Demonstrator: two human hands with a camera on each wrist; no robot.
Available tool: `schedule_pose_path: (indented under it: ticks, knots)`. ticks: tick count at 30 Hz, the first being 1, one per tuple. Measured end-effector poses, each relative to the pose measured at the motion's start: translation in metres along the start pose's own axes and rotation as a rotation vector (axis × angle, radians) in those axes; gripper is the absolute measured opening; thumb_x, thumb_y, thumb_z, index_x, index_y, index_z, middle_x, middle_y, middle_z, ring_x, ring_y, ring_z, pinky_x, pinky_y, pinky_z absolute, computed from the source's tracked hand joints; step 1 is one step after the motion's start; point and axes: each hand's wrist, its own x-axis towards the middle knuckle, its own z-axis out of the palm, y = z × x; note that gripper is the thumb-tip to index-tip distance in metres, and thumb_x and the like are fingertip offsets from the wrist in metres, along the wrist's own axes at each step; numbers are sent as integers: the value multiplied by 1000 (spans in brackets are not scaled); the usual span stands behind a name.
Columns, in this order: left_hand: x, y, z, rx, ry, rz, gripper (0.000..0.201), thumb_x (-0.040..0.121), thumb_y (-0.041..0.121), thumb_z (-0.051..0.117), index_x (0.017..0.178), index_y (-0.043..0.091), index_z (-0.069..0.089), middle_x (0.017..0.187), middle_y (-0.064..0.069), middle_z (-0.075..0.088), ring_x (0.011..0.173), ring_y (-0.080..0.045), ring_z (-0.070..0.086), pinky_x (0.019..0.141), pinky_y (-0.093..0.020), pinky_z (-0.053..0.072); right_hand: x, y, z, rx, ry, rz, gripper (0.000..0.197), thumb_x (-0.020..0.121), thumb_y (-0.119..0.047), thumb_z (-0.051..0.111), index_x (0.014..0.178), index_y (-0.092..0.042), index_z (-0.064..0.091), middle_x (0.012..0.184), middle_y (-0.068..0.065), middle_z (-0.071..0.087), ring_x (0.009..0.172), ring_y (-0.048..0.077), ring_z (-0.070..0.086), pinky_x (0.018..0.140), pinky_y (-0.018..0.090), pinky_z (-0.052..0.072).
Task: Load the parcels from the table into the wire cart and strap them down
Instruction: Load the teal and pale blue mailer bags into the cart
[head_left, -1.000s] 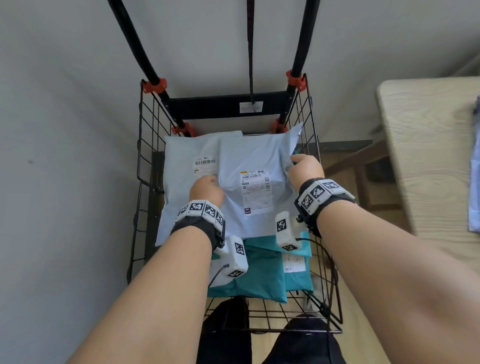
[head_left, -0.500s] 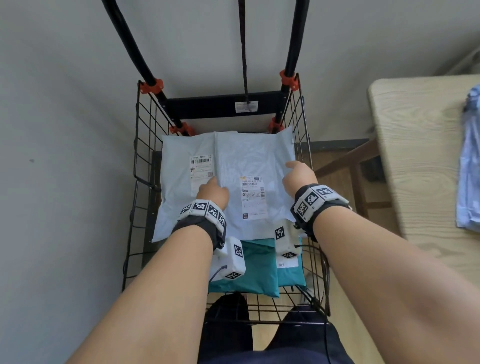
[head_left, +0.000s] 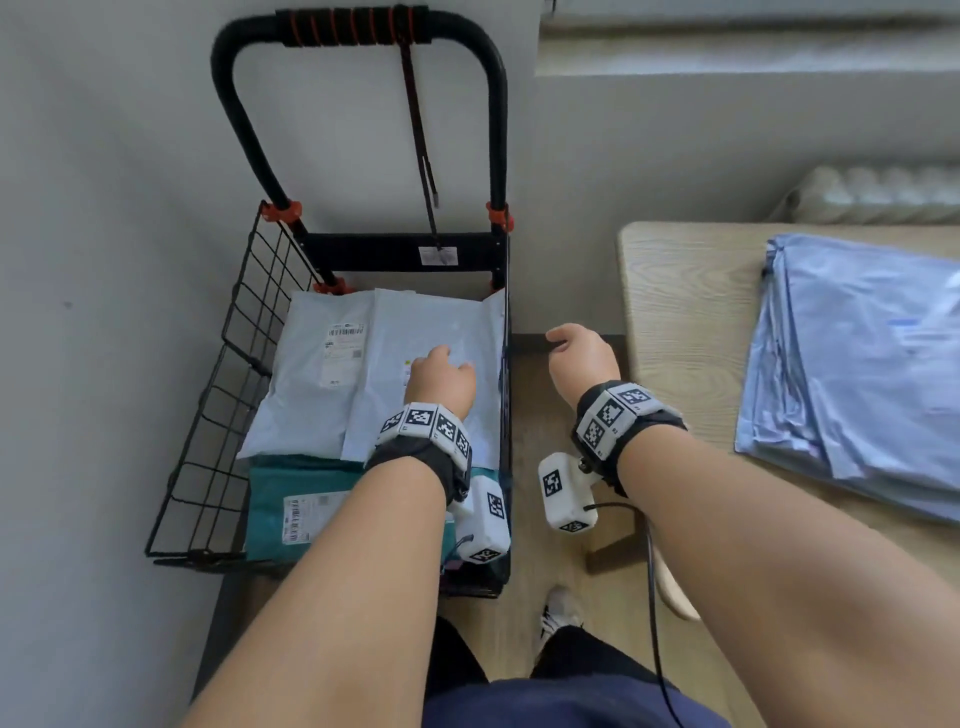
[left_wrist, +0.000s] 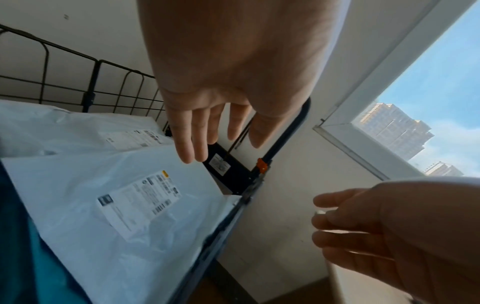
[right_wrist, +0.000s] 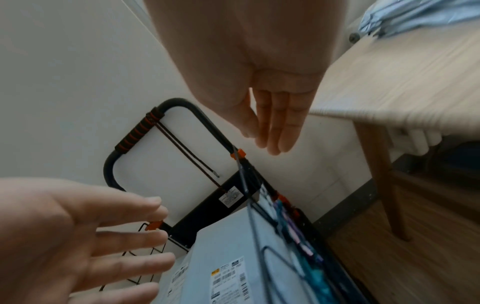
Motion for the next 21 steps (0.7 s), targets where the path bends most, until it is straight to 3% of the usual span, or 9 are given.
schedule_pose_path:
  ticks: [3, 6, 10, 15, 18, 21]
  knots:
    - [-25, 24, 24, -6, -21, 67, 48, 97, 26, 42, 144, 16, 39, 146, -12, 40, 122, -31, 51, 100, -37, 42, -10, 26, -37, 7, 50, 9, 45, 91, -7, 38, 128, -23, 57, 122, 7, 62, 95, 23, 60, 74, 28, 46]
    - [-47, 48, 47, -9, -27, 167, 39, 98, 23, 41, 136, 18, 50, 135, -7, 54, 115, -27, 56, 92, -31, 44, -20, 51, -72, 50, 127, 64, 46, 90, -5, 39, 131, -22, 54, 120, 10, 63, 103, 28, 61, 86, 36, 51]
    - [-69, 83, 77, 25, -92, 260, 37, 97, 23, 40, 132, 22, 53, 135, -4, 54, 117, -25, 54, 95, -31, 43, -36, 87, -111, 94, 237, 171, 50, 88, -6, 36, 131, -25, 52, 108, 10, 65, 86, 27, 64, 74, 35, 54]
    - [-86, 124, 116, 73, -212, 389, 33, 94, 17, 42, 120, 21, 62, 122, -1, 64, 107, -21, 59, 79, -23, 39, -61, 137, -160, 92, 381, 304, 49, 87, -3, 42, 132, -19, 54, 132, 8, 57, 113, 28, 57, 84, 29, 46]
    - [-100, 141, 145, 86, -285, 410, 33, 92, 15, 42, 117, 22, 63, 119, -4, 65, 104, -23, 61, 79, -25, 43, -79, 170, -189, 61, 447, 388, 45, 89, -5, 45, 130, -17, 56, 131, 11, 58, 119, 30, 54, 93, 30, 43]
    - [-119, 154, 173, 140, -343, 453, 34, 93, 17, 42, 120, 23, 61, 120, -2, 64, 106, -24, 60, 86, -29, 46, -93, 203, -213, 95, 498, 462, 46, 90, -4, 41, 132, -18, 55, 131, 12, 57, 116, 30, 55, 91, 31, 44]
